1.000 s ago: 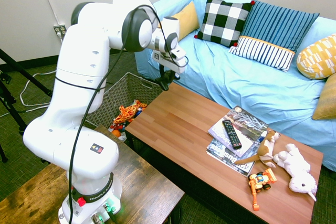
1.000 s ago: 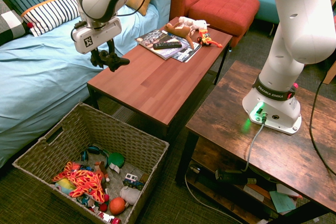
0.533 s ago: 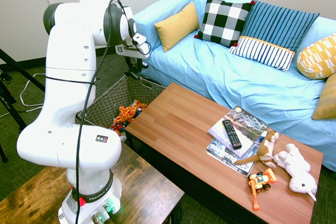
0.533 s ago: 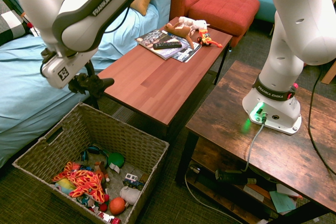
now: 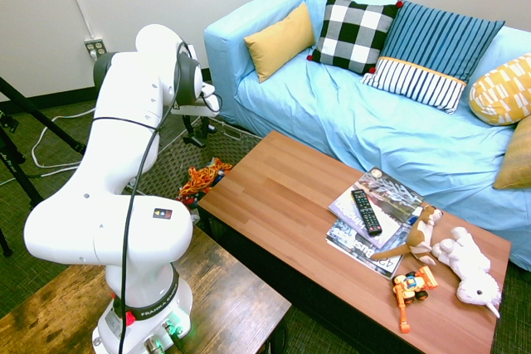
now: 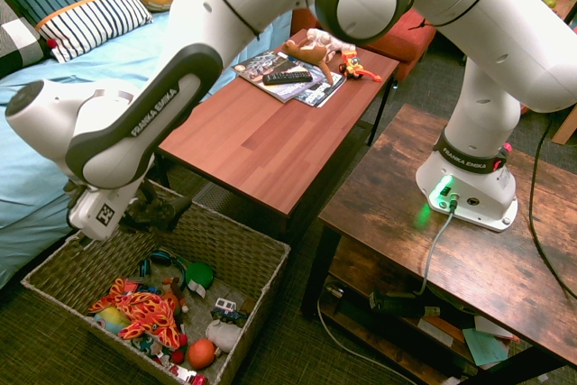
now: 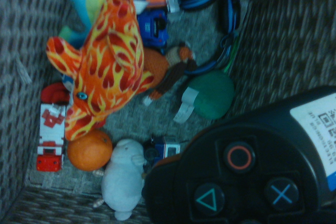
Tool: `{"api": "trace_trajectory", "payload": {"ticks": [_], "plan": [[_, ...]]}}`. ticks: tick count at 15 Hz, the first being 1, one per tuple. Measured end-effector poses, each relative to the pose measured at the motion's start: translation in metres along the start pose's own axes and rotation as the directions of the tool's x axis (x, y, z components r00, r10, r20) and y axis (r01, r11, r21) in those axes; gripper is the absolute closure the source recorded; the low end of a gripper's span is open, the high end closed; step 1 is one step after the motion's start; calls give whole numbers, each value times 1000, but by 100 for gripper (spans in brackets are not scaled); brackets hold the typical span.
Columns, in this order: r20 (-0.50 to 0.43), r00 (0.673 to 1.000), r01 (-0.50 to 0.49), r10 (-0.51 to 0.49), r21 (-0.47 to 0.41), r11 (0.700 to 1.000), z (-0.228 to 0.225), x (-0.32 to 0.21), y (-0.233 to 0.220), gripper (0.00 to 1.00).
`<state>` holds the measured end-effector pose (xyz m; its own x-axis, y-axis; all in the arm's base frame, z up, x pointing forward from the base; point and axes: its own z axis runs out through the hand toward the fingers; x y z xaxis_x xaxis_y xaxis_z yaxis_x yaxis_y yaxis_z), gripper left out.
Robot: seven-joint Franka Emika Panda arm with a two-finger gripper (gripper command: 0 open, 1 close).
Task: Put the gamepad in the basket
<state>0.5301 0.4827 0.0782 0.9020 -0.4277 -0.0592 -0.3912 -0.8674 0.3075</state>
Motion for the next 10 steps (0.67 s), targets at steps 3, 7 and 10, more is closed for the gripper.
{"api": "trace_trajectory", "payload": {"ticks": [3,7,10], "plan": [[22,999,23,-23,-25,999,16,-2,-12,0],[32,999,29,-28,-18,999,10,2,-17,0],[31,999,30,-30,-8,1000,6,1,-20,0]]}}
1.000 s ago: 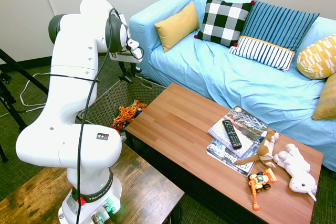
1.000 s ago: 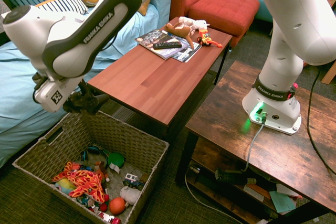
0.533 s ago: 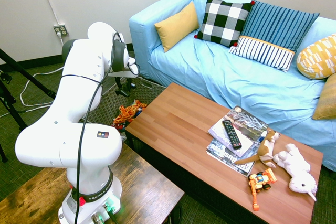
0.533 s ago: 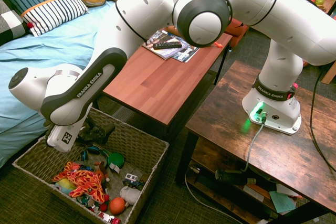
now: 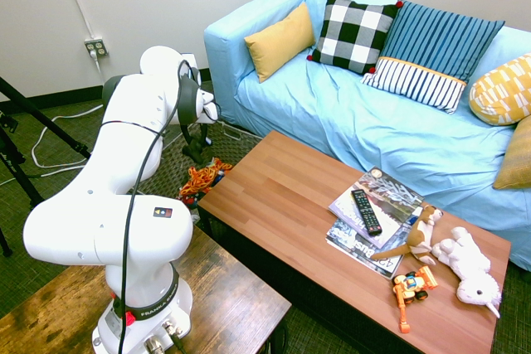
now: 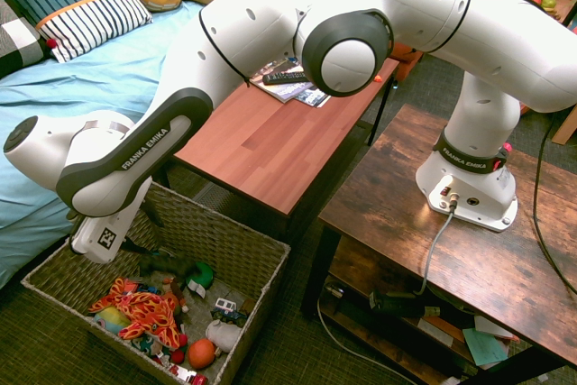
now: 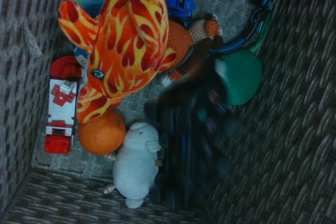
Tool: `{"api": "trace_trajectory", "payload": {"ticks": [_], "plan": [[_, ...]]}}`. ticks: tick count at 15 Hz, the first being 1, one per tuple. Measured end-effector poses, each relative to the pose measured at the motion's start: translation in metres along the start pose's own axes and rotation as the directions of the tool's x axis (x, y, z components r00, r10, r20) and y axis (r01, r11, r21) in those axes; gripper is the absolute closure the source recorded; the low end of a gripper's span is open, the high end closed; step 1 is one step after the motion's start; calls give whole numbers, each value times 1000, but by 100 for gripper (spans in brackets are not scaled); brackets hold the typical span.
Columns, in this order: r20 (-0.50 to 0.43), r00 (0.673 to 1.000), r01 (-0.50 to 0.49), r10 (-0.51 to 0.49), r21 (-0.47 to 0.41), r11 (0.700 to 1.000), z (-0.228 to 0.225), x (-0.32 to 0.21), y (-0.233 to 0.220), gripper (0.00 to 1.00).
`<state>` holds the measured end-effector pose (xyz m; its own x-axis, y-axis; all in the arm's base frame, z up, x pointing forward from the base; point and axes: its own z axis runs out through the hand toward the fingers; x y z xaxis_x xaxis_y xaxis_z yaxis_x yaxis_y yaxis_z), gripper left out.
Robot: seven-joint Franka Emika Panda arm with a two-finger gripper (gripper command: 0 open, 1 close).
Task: Put the gamepad in the basket
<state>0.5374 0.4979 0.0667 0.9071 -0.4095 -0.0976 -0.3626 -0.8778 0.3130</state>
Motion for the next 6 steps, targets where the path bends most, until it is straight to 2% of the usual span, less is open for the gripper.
{"api": "trace_trajectory", "payload": {"ticks": [3,6], "plan": [[-12,1000,-15,16,9,1000,-13,5,1,0],[-68,995,-75,77,34,997,-59,23,15,0]]}}
